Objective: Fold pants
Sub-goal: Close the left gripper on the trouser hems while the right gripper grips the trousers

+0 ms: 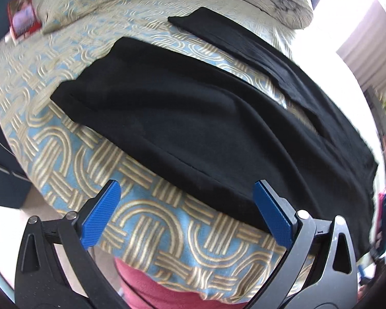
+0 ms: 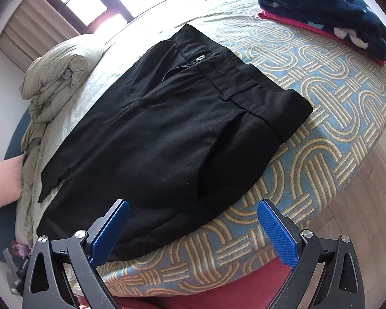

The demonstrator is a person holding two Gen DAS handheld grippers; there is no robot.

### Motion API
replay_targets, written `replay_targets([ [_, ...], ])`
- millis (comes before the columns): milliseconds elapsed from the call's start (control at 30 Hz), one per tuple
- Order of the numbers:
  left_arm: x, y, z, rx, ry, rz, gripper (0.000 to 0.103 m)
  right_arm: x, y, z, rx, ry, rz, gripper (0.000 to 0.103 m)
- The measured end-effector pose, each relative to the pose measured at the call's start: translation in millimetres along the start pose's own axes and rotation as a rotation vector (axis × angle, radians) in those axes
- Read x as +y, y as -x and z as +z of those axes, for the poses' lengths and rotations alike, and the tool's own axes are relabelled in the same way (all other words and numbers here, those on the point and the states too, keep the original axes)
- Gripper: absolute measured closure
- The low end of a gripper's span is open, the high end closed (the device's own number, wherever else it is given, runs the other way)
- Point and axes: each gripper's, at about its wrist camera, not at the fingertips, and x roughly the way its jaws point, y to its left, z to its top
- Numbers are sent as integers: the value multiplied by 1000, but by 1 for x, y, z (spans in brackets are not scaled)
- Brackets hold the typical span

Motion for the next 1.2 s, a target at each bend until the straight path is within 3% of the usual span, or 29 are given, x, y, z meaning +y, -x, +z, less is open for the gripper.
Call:
replay_targets([
  [167,9,-16,10,57,114,-152,12,-1,-7,4,3,-17,23,2],
  [233,10,-16,13,40,151,-181,15,-3,-6,3,7,-27,22,2],
  [367,11,-18,20,33,143,-178,43,-12,-5,-1,8,-61,18,2],
  [533,20,-16,21,24,148,-188,57,-26,-5,-6,22,-143,55,11],
  [667,22,-16,23,18,167,-205,59,-28,-9,-2,17,-203,88,11],
  [767,19,-16,23,16,151,-196,59,-23,-9,1,8,-197,119,20],
  [867,16,-20,25,27,151,-181,59,-18,-14,4,27,-192,164,23],
  [1033,16,-28,32,30,172,-179,57,-15,-22,7,18,-214,164,24],
  [1100,11,-27,34,16,141,-168,60,-10,-22,9,14,-189,149,42],
  [1167,3,-26,34,0,74,-127,94,-9,-23,12,14,-174,111,80],
  [1200,2,-26,33,5,62,-126,94,-11,-24,13,16,-179,92,86],
])
